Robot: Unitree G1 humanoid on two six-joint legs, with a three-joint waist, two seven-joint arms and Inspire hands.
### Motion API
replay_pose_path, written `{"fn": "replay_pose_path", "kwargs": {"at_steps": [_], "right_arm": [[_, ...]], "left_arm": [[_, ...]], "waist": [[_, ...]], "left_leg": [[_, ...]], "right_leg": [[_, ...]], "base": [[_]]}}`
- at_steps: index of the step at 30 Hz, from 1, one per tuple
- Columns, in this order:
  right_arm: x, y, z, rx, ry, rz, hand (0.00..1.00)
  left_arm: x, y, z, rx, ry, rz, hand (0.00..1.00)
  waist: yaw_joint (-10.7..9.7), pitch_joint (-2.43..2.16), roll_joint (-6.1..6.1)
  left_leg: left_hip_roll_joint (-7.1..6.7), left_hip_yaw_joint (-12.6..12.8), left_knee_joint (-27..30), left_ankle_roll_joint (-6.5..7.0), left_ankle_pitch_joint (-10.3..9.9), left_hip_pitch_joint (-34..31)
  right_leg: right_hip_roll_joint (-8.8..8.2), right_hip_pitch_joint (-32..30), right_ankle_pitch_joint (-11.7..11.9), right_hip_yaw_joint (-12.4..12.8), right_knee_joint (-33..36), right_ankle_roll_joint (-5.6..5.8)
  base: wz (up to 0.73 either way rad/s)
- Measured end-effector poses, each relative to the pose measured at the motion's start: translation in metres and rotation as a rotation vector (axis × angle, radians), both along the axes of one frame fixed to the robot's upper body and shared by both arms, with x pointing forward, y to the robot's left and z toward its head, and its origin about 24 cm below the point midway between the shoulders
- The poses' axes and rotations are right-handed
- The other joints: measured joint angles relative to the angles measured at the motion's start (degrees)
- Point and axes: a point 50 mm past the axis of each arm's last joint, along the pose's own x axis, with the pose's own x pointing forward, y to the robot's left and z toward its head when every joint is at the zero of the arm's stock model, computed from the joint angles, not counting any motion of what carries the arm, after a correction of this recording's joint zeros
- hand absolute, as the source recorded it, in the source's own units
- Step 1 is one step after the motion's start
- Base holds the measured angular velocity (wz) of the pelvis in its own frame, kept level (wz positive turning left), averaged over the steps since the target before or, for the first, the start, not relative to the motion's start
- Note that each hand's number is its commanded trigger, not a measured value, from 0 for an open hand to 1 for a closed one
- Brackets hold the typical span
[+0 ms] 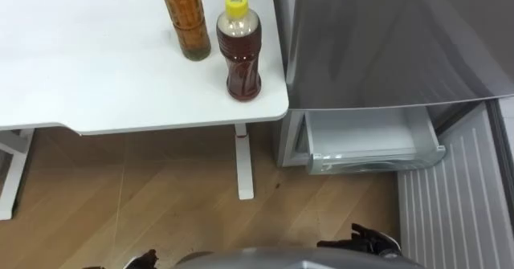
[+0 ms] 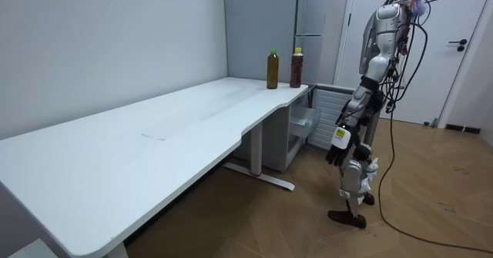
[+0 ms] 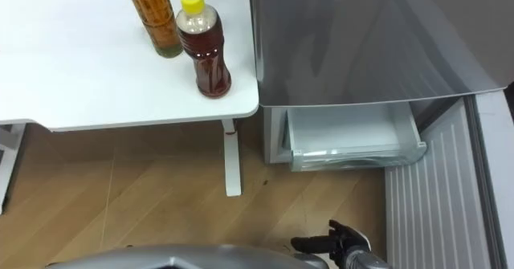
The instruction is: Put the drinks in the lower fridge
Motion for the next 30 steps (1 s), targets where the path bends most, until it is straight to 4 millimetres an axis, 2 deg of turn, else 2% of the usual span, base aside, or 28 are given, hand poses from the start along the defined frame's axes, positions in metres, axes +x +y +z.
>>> {"fn": "replay_pose_path", "kwargs": {"at_steps": [7,12,20,26,30], "right_arm": [[-0.001,0.002,-0.001,0.016,0.014,-0.004,0.0],[-0.006,0.0,-0.002,0.02,0.035,-0.028,0.0],[-0.008,-0.001,-0.002,0.018,0.053,-0.048,0.0],[-0.009,-0.001,-0.002,0.005,0.057,-0.07,0.0],[-0.01,-0.001,-0.002,0.003,0.063,-0.088,0.0]], "left_arm": [[-0.008,0.0,-0.001,-0.005,0.025,0.013,0.0],[-0.018,-0.004,-0.002,-0.015,0.066,0.032,0.0],[-0.021,-0.005,-0.003,-0.01,0.084,0.078,0.0],[-0.022,-0.002,-0.003,0.003,0.037,0.264,0.0],[-0.022,0.004,-0.001,0.039,-0.025,0.466,0.0]], "waist": [[0.19,0.16,-0.29],[0.79,0.13,-0.15],[1.23,0.07,0.01],[1.24,0.05,0.14],[1.24,0.06,0.2]], "left_leg": [[0.01,0.03,-0.03,0.0,0.0,-0.03],[-0.01,0.4,-0.57,0.0,0.0,0.62],[-0.04,0.32,-0.48,0.0,0.0,0.56],[-0.13,0.32,-0.47,0.01,0.0,0.77],[-0.17,-0.09,-0.4,0.01,0.0,0.62]], "right_leg": [[0.03,-0.14,-0.02,0.49,0.0,0.03],[0.03,0.06,-0.01,1.06,0.13,0.03],[0.0,0.04,-0.02,1.02,0.08,0.04],[-0.1,0.41,-0.03,0.79,0.08,0.07],[-0.15,0.43,-0.04,0.33,0.05,0.07]], "base": [[0.0],[-0.04],[0.0],[0.01],[0.04]]}}
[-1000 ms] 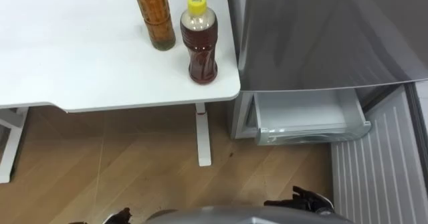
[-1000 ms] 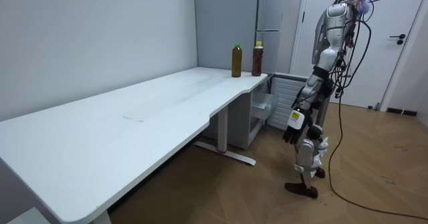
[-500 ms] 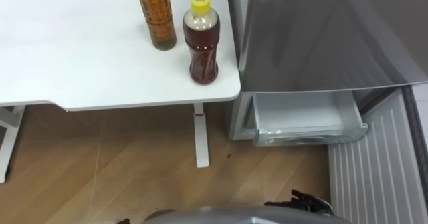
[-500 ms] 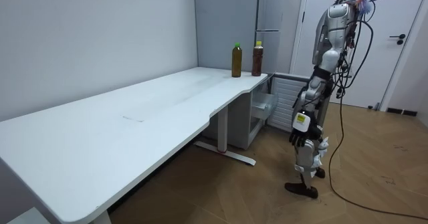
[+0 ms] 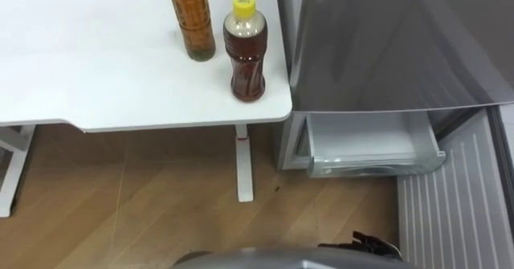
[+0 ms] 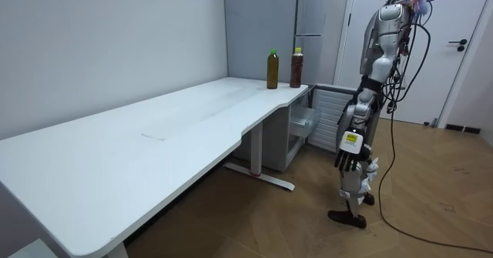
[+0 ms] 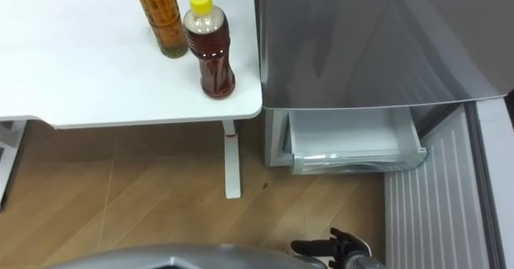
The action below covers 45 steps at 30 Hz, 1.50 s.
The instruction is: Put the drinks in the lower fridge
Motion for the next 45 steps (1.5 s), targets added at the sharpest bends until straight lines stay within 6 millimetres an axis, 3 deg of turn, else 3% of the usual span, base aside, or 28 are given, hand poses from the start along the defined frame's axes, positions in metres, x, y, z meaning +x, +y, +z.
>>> {"fn": "replay_pose_path", "kwargs": {"at_steps": [5,10,13,18,26,35,37,40,45], "right_arm": [[0.0,-0.001,0.0,0.0,0.004,-0.006,0.0],[-0.004,-0.005,0.0,-0.021,0.014,-0.051,0.0],[-0.006,-0.007,0.001,-0.028,0.011,-0.069,0.0],[-0.007,-0.009,0.002,-0.044,-0.005,-0.066,0.0],[-0.006,-0.012,0.003,-0.064,-0.034,-0.028,0.0],[-0.005,-0.013,0.004,-0.063,-0.045,-0.014,0.0],[-0.005,-0.014,0.004,-0.068,-0.055,-0.006,0.0],[-0.005,-0.015,0.005,-0.074,-0.067,-0.001,0.0],[-0.008,-0.018,0.004,-0.084,-0.065,-0.002,0.0]], "left_arm": [[-0.006,0.011,0.003,0.073,-0.085,0.302,0.0],[0.004,0.032,0.015,0.205,-0.276,0.697,0.0],[0.016,0.041,0.023,0.272,-0.384,0.804,0.0],[0.035,0.056,0.041,0.408,-0.539,0.834,0.0],[0.076,0.071,0.08,0.564,-0.832,0.866,0.0],[0.134,0.07,0.158,0.614,-1.286,0.73,0.0],[0.145,0.067,0.184,0.646,-1.412,0.645,0.0],[0.157,0.061,0.219,0.656,-1.588,0.522,0.0],[0.166,0.046,0.259,0.656,-1.784,0.357,0.0]], "waist": [[0.29,-0.1,0.38],[0.6,0.05,0.47],[1.77,-0.05,0.6],[1.93,-0.38,1.08],[1.93,-0.4,0.92],[1.5,-0.35,1.16],[1.64,-0.35,1.07],[1.64,-0.32,1.21],[1.32,-0.2,1.56]], "left_leg": [[-0.07,-0.16,0.0,0.01,-0.01,-0.09],[-0.36,-0.57,-0.64,0.02,0.0,1.09],[-0.42,-0.45,-1.18,0.05,-0.02,1.47],[-0.42,-0.43,-1.41,0.05,-0.02,1.95],[-0.37,-0.78,-1.44,0.07,-0.03,2.13],[-0.42,-1.37,-1.16,0.08,-0.01,2.0],[-0.42,-1.35,-1.18,0.08,-0.02,2.0],[-0.42,-1.4,-1.13,0.08,-0.02,1.99],[-0.43,-1.54,-1.0,0.08,-0.01,2.0]], "right_leg": [[-0.08,0.03,-0.02,-0.65,0.04,0.03],[-0.27,1.28,-0.17,-1.23,0.02,0.27],[-0.33,1.33,-0.26,-1.03,0.06,0.37],[-0.29,1.39,-0.24,-1.0,0.23,0.36],[-0.32,1.17,-0.24,-0.97,0.97,0.36],[-0.27,1.41,-0.22,-1.28,0.97,0.34],[-0.26,1.34,-0.23,-1.22,0.97,0.34],[-0.26,1.36,-0.22,-1.26,0.94,0.34],[-0.23,1.44,-0.22,-1.13,0.9,0.34]], "base": [[0.03],[0.05],[-0.03],[-0.01],[0.0],[0.02],[0.0],[0.0],[-0.01]]}}
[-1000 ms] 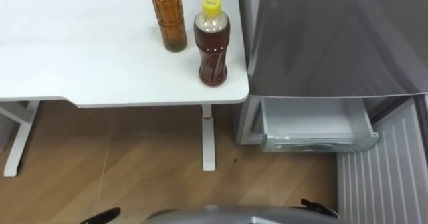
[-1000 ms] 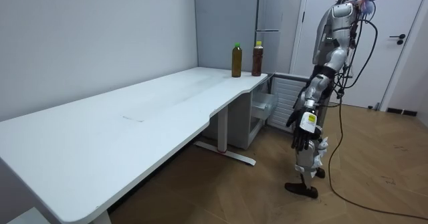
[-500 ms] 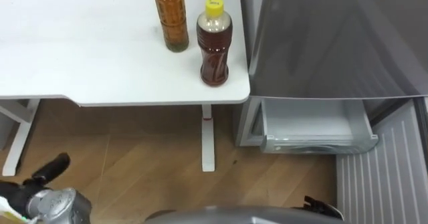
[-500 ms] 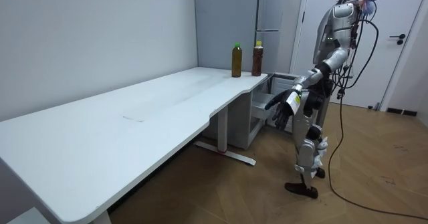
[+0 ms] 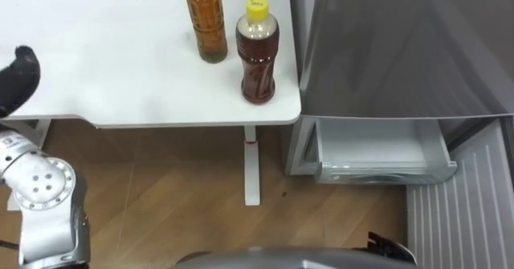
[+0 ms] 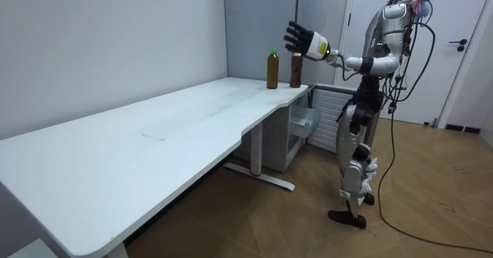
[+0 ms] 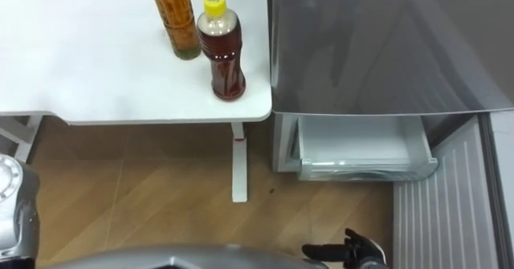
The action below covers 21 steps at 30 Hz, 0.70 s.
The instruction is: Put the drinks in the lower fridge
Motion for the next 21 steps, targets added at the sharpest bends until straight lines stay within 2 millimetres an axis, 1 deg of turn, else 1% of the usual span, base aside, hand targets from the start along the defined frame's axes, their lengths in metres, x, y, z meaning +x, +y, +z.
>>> {"fn": "replay_pose_path", "kwargs": {"at_steps": [1,2,4,6,8,9,10,14,16,18,21], "right_arm": [[0.0,-0.001,0.0,0.001,-0.002,0.003,0.0],[0.001,-0.001,0.0,0.002,-0.005,0.005,0.0],[0.003,-0.001,0.0,0.009,-0.005,0.007,0.0],[0.004,-0.002,0.001,0.013,-0.01,0.01,0.0],[0.007,-0.003,0.001,0.015,-0.017,0.014,0.0],[0.008,-0.002,0.001,0.016,-0.015,0.016,0.0],[0.008,-0.002,0.001,0.018,-0.016,0.017,0.0],[0.009,-0.002,0.001,0.025,-0.026,0.027,0.0],[0.007,-0.001,0.0,0.033,-0.021,0.019,0.0],[0.008,-0.001,0.0,0.036,-0.018,0.017,0.0],[0.01,0.0,0.0,0.037,-0.017,0.02,0.0]], "left_arm": [[0.002,-0.003,0.009,0.042,-0.029,-0.019,0.0],[0.003,-0.005,0.014,0.057,-0.046,-0.03,0.0],[0.008,-0.01,0.029,0.093,-0.113,-0.059,0.0],[0.01,-0.013,0.036,0.114,-0.14,-0.082,0.0],[0.011,-0.018,0.043,0.132,-0.161,-0.122,0.0],[0.011,-0.022,0.048,0.144,-0.179,-0.155,0.0],[0.013,-0.028,0.052,0.153,-0.194,-0.197,0.0],[0.021,-0.041,0.056,0.169,-0.199,-0.309,0.0],[0.027,-0.05,0.058,0.175,-0.199,-0.383,0.0],[0.029,-0.055,0.058,0.184,-0.19,-0.428,0.0],[0.032,-0.061,0.057,0.179,-0.178,-0.5,0.0]], "waist": [[0.02,0.06,0.01],[0.03,0.09,0.03],[-0.11,0.44,0.14],[-0.38,0.46,0.17],[-0.93,0.38,0.18],[-1.37,0.43,0.12],[-1.39,0.55,-0.09],[-1.53,0.53,-0.12],[-1.49,0.4,-0.31],[-1.41,0.3,-0.38],[-1.95,0.24,-0.53]], "left_leg": [[0.0,0.01,0.01,0.0,0.0,0.03],[-0.01,0.02,0.0,0.0,0.0,0.03],[-0.02,0.01,-0.08,0.0,0.0,-0.02],[-0.02,0.02,-0.08,0.0,0.0,-0.16],[-0.05,-0.08,-0.07,0.0,0.0,-0.24],[-0.1,-0.18,-0.06,0.01,0.0,-0.38],[-0.12,-0.16,-0.05,0.01,0.01,-0.43],[-0.12,-0.09,0.01,0.01,0.02,-0.56],[-0.12,0.09,0.13,0.0,0.02,-0.8],[-0.12,0.18,0.13,0.0,0.02,-0.94],[-0.12,0.12,0.12,0.0,0.02,-1.22]], "right_leg": [[0.0,0.0,0.0,0.28,0.0,0.0],[0.0,-0.01,0.0,0.3,0.01,0.0],[0.01,-0.07,-0.01,0.23,-0.09,0.01],[0.0,-0.1,-0.01,0.22,-0.18,0.01],[0.0,-0.15,-0.02,0.42,-0.22,0.01],[-0.01,-0.16,-0.02,0.37,-0.33,0.02],[-0.02,-0.19,-0.02,0.4,-0.39,0.02],[-0.02,-0.18,-0.02,0.24,-0.68,0.03],[-0.01,-0.32,-0.02,0.22,-0.85,0.02],[0.0,-0.5,-0.01,0.18,-0.82,0.01],[-0.01,-0.93,-0.01,0.29,-0.58,0.01]], "base": [[-0.03],[0.0],[0.0],[0.0],[0.02],[0.03],[0.0],[0.0],[0.0],[-0.04],[-0.01]]}}
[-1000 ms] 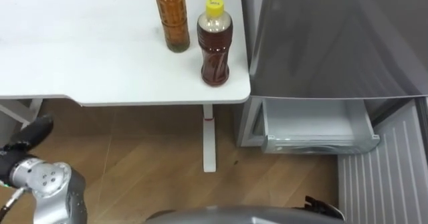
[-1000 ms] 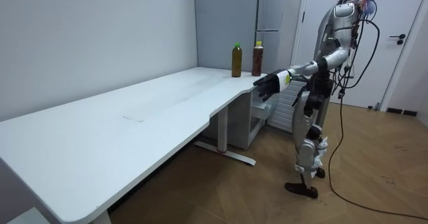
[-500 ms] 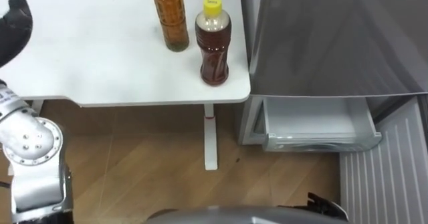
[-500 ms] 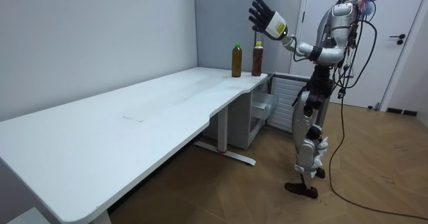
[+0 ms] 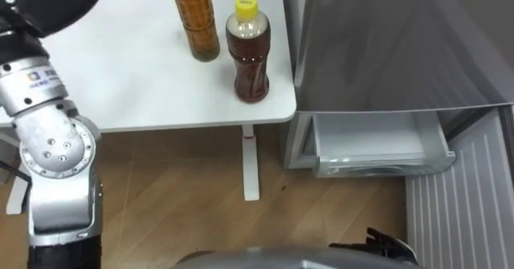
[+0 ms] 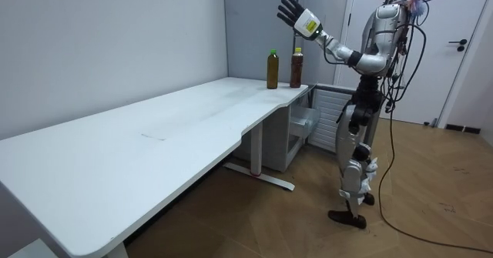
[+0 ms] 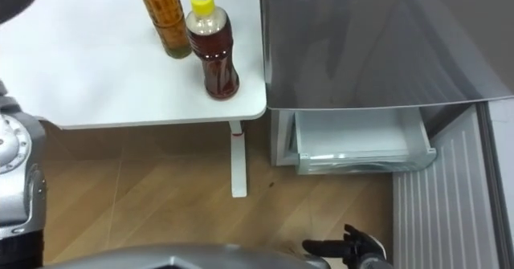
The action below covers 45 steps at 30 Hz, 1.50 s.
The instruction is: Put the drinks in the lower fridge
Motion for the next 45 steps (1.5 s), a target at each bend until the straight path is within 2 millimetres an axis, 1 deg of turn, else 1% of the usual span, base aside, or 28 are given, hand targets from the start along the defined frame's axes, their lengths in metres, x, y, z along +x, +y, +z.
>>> {"fn": "replay_pose_path", "kwargs": {"at_steps": [4,6,10,12,13,20,25,28,33,36,37,40,45], "right_arm": [[0.004,0.003,0.0,0.012,0.0,0.024,0.0],[0.002,0.003,-0.001,0.021,0.006,0.029,0.0],[0.004,0.003,-0.001,0.024,0.006,0.032,0.0],[0.004,0.003,-0.001,0.024,0.006,0.032,0.0],[0.004,0.003,-0.001,0.024,0.006,0.032,0.0],[0.006,0.002,0.0,0.03,0.003,0.026,0.0],[0.008,0.001,0.0,0.027,0.001,0.028,0.0],[0.009,0.001,0.0,0.027,0.0,0.027,0.0],[0.009,0.001,0.0,0.029,0.003,0.028,0.0],[0.011,0.002,0.0,0.03,0.006,0.029,0.0],[0.011,0.002,0.0,0.03,0.007,0.028,0.0],[0.011,0.002,0.0,0.029,0.009,0.029,0.0],[0.012,0.002,0.0,0.024,0.008,0.029,0.0]], "left_arm": [[0.001,-0.013,0.004,0.003,-0.003,-0.122,0.0],[0.002,-0.022,0.014,0.031,-0.037,-0.189,0.0],[0.003,-0.034,0.029,0.063,-0.1,-0.265,0.0],[0.003,-0.037,0.028,0.073,-0.093,-0.293,0.0],[0.003,-0.039,0.028,0.077,-0.086,-0.308,0.0],[0.005,-0.044,0.026,0.097,-0.055,-0.397,0.0],[0.008,-0.046,0.025,0.117,-0.02,-0.445,0.0],[0.009,-0.048,0.025,0.132,-0.007,-0.468,0.0],[0.01,-0.055,0.022,0.144,0.024,-0.518,0.0],[0.012,-0.06,0.019,0.152,0.056,-0.555,0.0],[0.012,-0.062,0.018,0.15,0.063,-0.575,0.0],[0.013,-0.067,0.014,0.102,0.082,-0.649,0.0],[0.013,-0.068,0.013,0.072,0.087,-0.692,0.0]], "waist": [[-0.6,-0.01,-0.47],[-0.87,0.02,-0.56],[-1.07,0.09,-0.62],[-1.14,0.08,-0.54],[-1.25,0.14,-0.58],[-1.46,-0.1,-0.04],[-1.99,-0.02,0.45],[-2.67,0.03,0.69],[-2.89,0.1,0.65],[-3.06,0.34,0.39],[-3.11,0.34,0.42],[-3.16,0.43,0.31],[-3.65,0.51,0.25]], "left_leg": [[0.0,-0.18,-0.16,0.0,0.0,0.18],[0.02,-0.2,-0.17,0.0,0.0,0.39],[0.03,-0.25,-0.19,0.01,0.01,0.45],[0.03,-0.27,-0.16,0.01,0.01,0.46],[0.06,-0.28,-0.12,0.01,0.01,0.35],[0.21,-0.1,-0.01,0.02,0.01,-0.44],[0.21,-0.1,0.49,0.02,0.01,-0.68],[0.21,-0.08,0.58,0.02,0.01,-0.71],[0.2,0.07,0.59,0.02,0.01,-0.66],[0.2,0.07,0.7,0.02,0.01,-0.67],[0.2,0.05,0.75,0.02,0.01,-0.66],[0.21,0.04,0.79,0.02,0.01,-0.52],[0.21,-0.05,0.81,0.03,0.01,-0.44]], "right_leg": [[0.0,-0.02,0.0,0.31,0.24,0.0],[0.0,0.0,0.0,0.48,0.49,0.0],[0.0,0.0,0.0,0.48,0.48,0.0],[0.01,0.0,0.0,0.45,0.48,0.0],[0.02,-0.11,0.0,0.44,0.49,0.0],[0.11,-1.01,0.08,0.53,0.88,-0.11],[0.1,-1.03,0.08,0.54,0.86,-0.12],[0.1,-1.02,0.08,0.7,0.8,-0.12],[0.09,-0.99,0.08,1.02,0.81,-0.12],[0.1,-0.96,0.08,1.12,0.86,-0.12],[0.09,-0.95,0.08,1.11,0.9,-0.12],[0.1,-0.85,0.08,1.19,0.99,-0.12],[0.09,-0.88,0.08,1.24,1.18,-0.12]], "base": [[0.0],[0.0],[0.0],[0.0],[0.0],[0.0],[0.0],[0.0],[0.0],[0.0],[0.0],[0.0],[0.0]]}}
